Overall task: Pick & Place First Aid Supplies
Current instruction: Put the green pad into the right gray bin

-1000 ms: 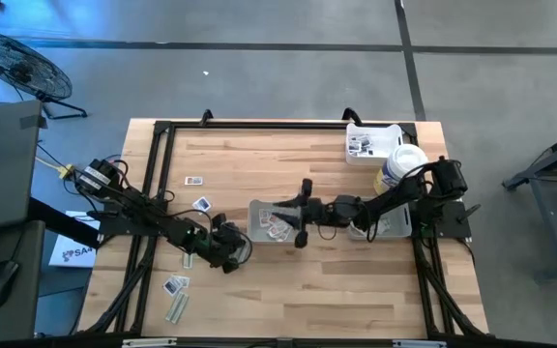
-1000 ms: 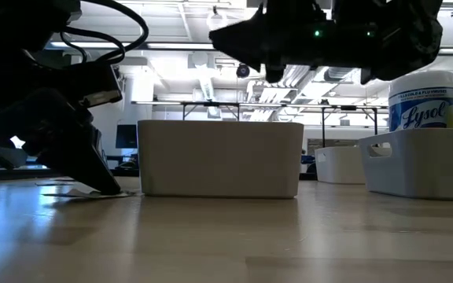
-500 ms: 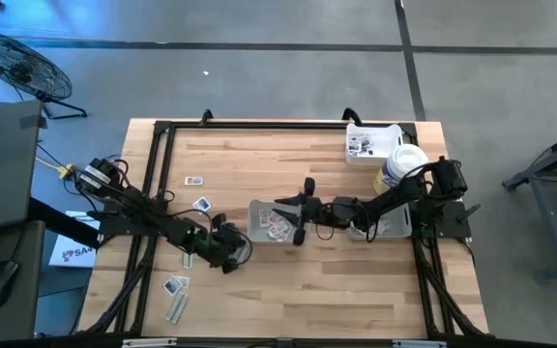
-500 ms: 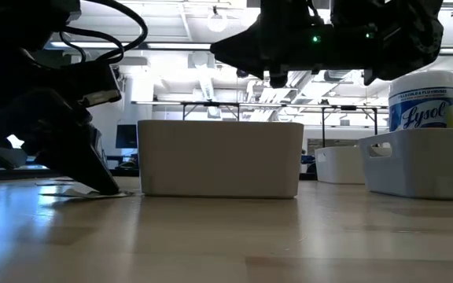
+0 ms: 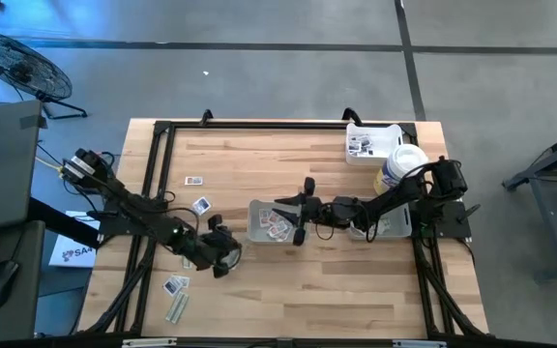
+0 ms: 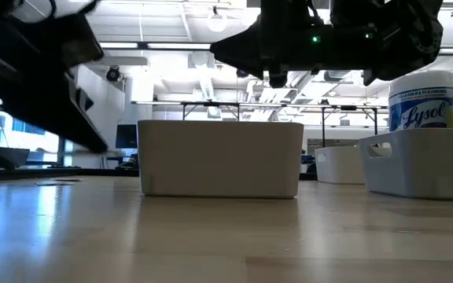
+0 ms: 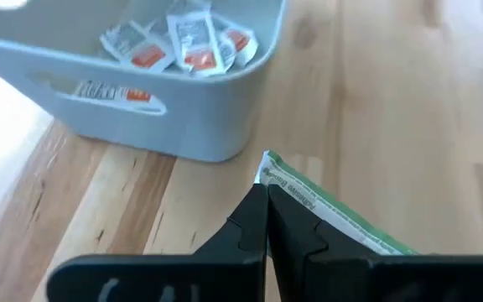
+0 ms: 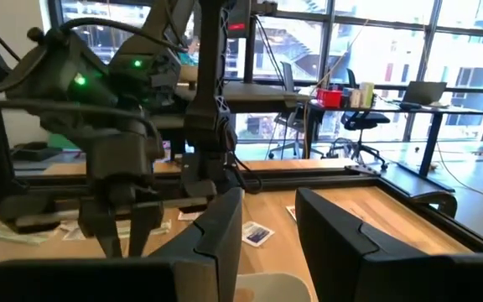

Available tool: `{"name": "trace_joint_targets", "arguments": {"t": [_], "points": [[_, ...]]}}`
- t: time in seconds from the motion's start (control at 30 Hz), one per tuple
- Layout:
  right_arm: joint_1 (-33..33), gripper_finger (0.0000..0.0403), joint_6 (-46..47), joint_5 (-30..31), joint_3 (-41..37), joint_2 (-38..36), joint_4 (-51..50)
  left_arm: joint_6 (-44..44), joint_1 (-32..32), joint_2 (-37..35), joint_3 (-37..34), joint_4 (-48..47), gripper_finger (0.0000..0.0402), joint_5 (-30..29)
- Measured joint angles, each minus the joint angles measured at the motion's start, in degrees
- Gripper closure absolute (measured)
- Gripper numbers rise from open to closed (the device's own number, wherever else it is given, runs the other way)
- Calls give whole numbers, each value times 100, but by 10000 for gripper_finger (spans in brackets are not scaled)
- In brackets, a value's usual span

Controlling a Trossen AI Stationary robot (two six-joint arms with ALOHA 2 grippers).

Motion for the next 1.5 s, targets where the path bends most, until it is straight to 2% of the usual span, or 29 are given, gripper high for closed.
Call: {"name": "trace_joint_targets", "arguments": {"t": [0.17,0.3,0.47,0.53,0.67,0.8,0.93,1.03,1.17,1.5], "points": [[-13,295,70,97,20,0,254,165,-210,-555,7,-105,401,-338],[-86,295,379,101,22,-2,242,633,-272,-1049,9,99,401,-1005],[-217,295,813,-793,22,-2,140,1994,-244,-1291,13,1161,401,-1965],[-225,295,932,-1086,22,-2,163,2575,-133,-1260,13,1636,401,-2146],[-225,292,1286,-1412,77,-2,99,3371,372,-1144,17,2312,401,-1930],[-225,264,1475,-1556,378,-2,-503,3824,925,-1063,17,2685,401,-1435],[-210,227,1678,-1126,645,-2,-1198,4080,1229,-1063,83,2706,401,-1242],[-231,216,1729,-1021,741,-2,-1312,4259,1278,-1063,197,2718,401,-1193],[-293,226,1784,-825,796,-2,-1367,4375,1289,-1064,285,2709,401,-1053],[-281,258,674,-397,796,-2,-1410,4483,1278,-1065,317,2664,401,-1056]]}}
